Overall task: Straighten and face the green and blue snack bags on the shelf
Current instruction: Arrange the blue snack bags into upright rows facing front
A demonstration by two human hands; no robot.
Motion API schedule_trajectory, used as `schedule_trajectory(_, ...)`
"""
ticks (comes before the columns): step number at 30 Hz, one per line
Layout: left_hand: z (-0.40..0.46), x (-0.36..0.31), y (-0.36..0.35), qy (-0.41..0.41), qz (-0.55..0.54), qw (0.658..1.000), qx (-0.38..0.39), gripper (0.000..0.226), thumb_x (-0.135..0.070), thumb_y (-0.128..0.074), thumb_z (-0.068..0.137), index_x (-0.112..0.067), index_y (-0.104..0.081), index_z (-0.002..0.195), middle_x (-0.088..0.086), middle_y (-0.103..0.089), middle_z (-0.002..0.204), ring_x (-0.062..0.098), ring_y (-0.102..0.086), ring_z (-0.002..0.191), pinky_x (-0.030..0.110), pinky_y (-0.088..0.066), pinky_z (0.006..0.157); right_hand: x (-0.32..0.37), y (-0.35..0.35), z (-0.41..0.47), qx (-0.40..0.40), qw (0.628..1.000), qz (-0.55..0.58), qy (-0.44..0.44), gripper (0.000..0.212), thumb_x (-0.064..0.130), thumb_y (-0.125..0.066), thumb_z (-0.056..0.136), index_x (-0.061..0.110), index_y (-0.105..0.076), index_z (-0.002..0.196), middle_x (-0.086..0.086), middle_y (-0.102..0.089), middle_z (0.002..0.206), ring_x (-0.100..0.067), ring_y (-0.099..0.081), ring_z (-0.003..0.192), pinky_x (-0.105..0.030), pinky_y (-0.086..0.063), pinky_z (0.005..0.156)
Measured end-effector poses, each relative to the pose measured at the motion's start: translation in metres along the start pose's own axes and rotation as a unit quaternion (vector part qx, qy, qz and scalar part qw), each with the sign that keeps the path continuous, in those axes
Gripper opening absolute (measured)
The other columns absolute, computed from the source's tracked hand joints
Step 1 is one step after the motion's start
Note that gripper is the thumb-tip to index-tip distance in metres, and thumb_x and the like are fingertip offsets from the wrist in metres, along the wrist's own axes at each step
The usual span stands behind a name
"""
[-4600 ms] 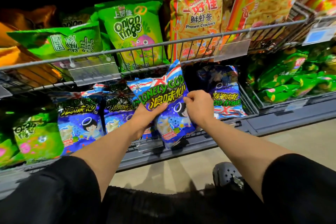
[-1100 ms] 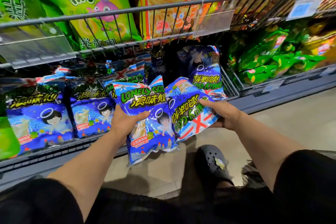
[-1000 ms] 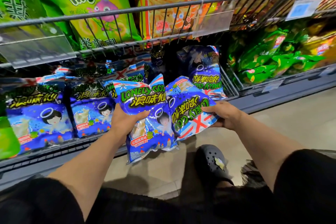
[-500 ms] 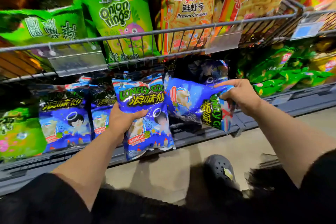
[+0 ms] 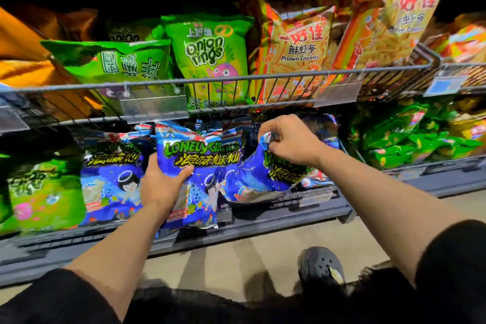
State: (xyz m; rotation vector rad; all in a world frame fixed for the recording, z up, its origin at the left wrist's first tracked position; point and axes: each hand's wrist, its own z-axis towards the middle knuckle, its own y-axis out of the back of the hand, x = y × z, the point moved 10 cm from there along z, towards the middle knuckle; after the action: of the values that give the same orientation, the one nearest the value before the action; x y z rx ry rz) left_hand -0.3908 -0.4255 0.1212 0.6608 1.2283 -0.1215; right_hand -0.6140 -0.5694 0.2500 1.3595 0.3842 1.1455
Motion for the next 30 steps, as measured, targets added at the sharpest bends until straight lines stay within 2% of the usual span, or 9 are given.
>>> schedule_trajectory(6, 0.022, 0.071, 0.062, 0.098, -0.113, 0.985, -0.082, 0.082, -0.06, -0.081, 0.059, -0.009, -0.054, 0.118, 0.012, -0.067, 0.114, 0.032, -0.063, 0.105, 0.049, -0.05, 0.094, 0.057, -0.057, 0.021, 0.002, 0.993, -0.092, 0.074, 0.026, 0.001, -0.053, 0.076, 0.013, -0.066, 0.094, -0.009, -0.069, 0.1, -0.033, -0.059, 0.1, -0.04, -0.049, 0.075)
schedule_trajectory(9, 0.038, 0.101, 0.07, 0.125, -0.184, 0.973, -0.064, 0.065, -0.044, -0.084, 0.066, -0.007, -0.061, 0.113, 0.016, -0.07, 0.108, 0.029, -0.067, 0.095, 0.051, -0.054, 0.087, 0.08, -0.083, 0.033, -0.007, 0.974, -0.179, 0.139, 0.027, 0.001, -0.062, 0.071, 0.01, -0.059, 0.096, -0.011, -0.063, 0.097, -0.033, -0.059, 0.093, -0.041, -0.048, 0.07)
schedule_trajectory(12, 0.042, 0.094, 0.066, 0.125, -0.174, 0.976, -0.025, 0.058, -0.044, -0.084, 0.067, -0.004, -0.06, 0.103, 0.025, -0.068, 0.091, 0.027, -0.065, 0.07, 0.043, -0.053, 0.066, 0.069, -0.079, 0.037, -0.141, 0.939, -0.308, 0.062, 0.061, 0.034, -0.084, 0.057, 0.011, -0.053, 0.104, -0.006, -0.059, 0.097, -0.028, -0.058, 0.089, -0.038, -0.045, 0.076)
schedule_trajectory(14, 0.045, 0.092, 0.061, 0.113, -0.168, 0.979, -0.022, 0.059, -0.039, -0.082, 0.072, -0.004, -0.057, 0.112, 0.019, -0.067, 0.101, 0.025, -0.064, 0.08, 0.037, -0.051, 0.072, 0.046, -0.076, 0.029, -0.207, 0.925, -0.317, -0.037, 0.084, 0.062, -0.078, 0.053, 0.01, -0.049, 0.112, -0.008, -0.054, 0.114, -0.026, -0.051, 0.105, -0.042, -0.035, 0.089)
schedule_trajectory(16, 0.052, 0.092, 0.056, 0.115, -0.146, 0.982, -0.022, 0.081, -0.048, -0.082, 0.069, -0.006, -0.05, 0.131, 0.01, -0.061, 0.125, 0.025, -0.059, 0.11, 0.04, -0.048, 0.095, 0.016, -0.075, 0.014, -0.257, 0.921, -0.245, -0.158, 0.102, 0.072, -0.072, 0.049, 0.008, -0.043, 0.123, -0.013, -0.043, 0.133, -0.029, -0.039, 0.124, -0.049, -0.028, 0.099)
schedule_trajectory(19, 0.068, 0.088, 0.045, 0.103, -0.148, 0.983, 0.007, 0.076, -0.053, -0.085, 0.061, -0.017, -0.057, 0.122, 0.005, -0.066, 0.108, 0.022, -0.062, 0.091, 0.036, -0.052, 0.088, -0.038, -0.094, -0.007, -0.319, 0.891, 0.051, -0.319, 0.126, 0.061, -0.082, 0.044, 0.009, -0.025, 0.143, -0.025, -0.017, 0.15, -0.041, -0.018, 0.14, -0.054, -0.02, 0.111)
schedule_trajectory(23, 0.084, 0.084, 0.033, 0.108, -0.145, 0.983, 0.016, 0.078, -0.042, -0.086, 0.065, -0.009, -0.052, 0.128, 0.004, -0.065, 0.097, 0.021, -0.061, 0.084, 0.023, -0.052, 0.078, -0.074, -0.142, 0.014, -0.283, 0.836, 0.387, -0.268, 0.145, 0.037, -0.094, 0.041, 0.028, 0.002, 0.149, -0.013, -0.029, 0.151, -0.025, -0.037, 0.136, -0.044, -0.031, 0.114)
schedule_trajectory(26, 0.1, 0.07, 0.031, 0.073, -0.141, 0.987, -0.028, 0.038, -0.015, -0.079, 0.078, -0.012, -0.048, 0.1, 0.001, -0.052, 0.085, 0.011, -0.05, 0.074, 0.022, -0.041, 0.075, -0.08, -0.173, 0.03, -0.194, 0.805, 0.508, -0.237, 0.133, 0.019, -0.095, 0.038, 0.024, -0.015, 0.144, -0.003, -0.055, 0.13, -0.013, -0.059, 0.114, -0.039, -0.044, 0.104)
schedule_trajectory(30, 0.125, 0.06, 0.031, 0.017, -0.112, 0.99, -0.084, 0.049, 0.005, -0.069, 0.081, -0.023, -0.03, 0.071, -0.002, -0.033, 0.067, 0.008, -0.035, 0.062, 0.032, -0.038, 0.074, -0.081, -0.181, 0.044, -0.143, 0.835, 0.48, -0.226, 0.095, 0.013, -0.09, 0.043, 0.01, -0.04, 0.124, 0.0, -0.065, 0.11, -0.008, -0.066, 0.099, -0.033, -0.053, 0.093)
